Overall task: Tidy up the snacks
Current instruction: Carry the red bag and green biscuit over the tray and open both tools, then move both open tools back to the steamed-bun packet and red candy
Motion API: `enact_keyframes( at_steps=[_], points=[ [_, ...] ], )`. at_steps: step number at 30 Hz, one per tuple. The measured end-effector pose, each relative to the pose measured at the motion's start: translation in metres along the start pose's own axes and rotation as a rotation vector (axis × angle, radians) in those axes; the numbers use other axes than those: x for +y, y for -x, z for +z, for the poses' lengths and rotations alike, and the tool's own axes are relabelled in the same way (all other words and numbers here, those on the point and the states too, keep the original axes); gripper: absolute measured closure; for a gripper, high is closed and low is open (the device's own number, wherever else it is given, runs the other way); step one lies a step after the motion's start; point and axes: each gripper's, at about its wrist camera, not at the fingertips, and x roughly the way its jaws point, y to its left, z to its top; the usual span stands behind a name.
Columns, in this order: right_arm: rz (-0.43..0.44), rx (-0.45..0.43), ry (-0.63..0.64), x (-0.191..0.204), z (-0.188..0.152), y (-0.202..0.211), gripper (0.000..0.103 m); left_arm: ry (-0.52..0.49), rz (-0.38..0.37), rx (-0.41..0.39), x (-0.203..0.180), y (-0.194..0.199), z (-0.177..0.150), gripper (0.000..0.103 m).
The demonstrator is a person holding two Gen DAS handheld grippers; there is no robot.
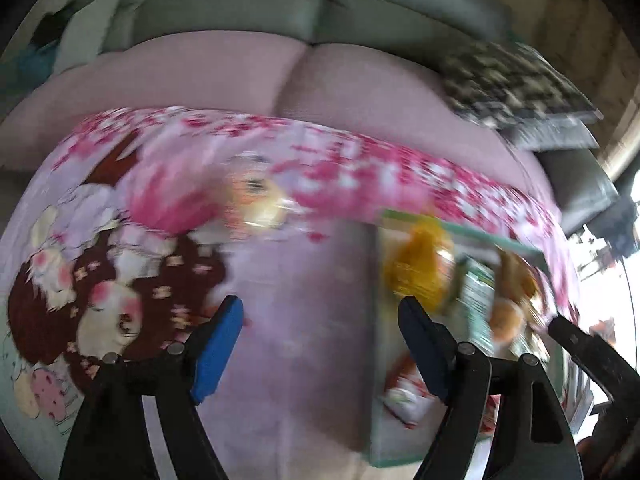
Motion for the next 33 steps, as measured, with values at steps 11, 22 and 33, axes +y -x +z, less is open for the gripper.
enact_keyframes(
  at_steps=[11, 22, 33],
  points=[
    [0.078, -0.026, 0.135, 0.058, -0.009, 0.005, 0.001, 0.126, 0.184, -0.075, 0.077, 0.008, 0.009, 0.008],
    [0.166, -0.025, 0.222, 0.103, -0.023, 0.006, 0.000, 0.206, 0.259, -0.144, 0.119, 0.025, 0.011, 0.002],
    [0.222, -0.030, 0.284, 0.138, -0.036, 0.006, 0.000, 0.238, 0.265, -0.147, 0.140, 0.024, 0.009, 0.001]
  ],
)
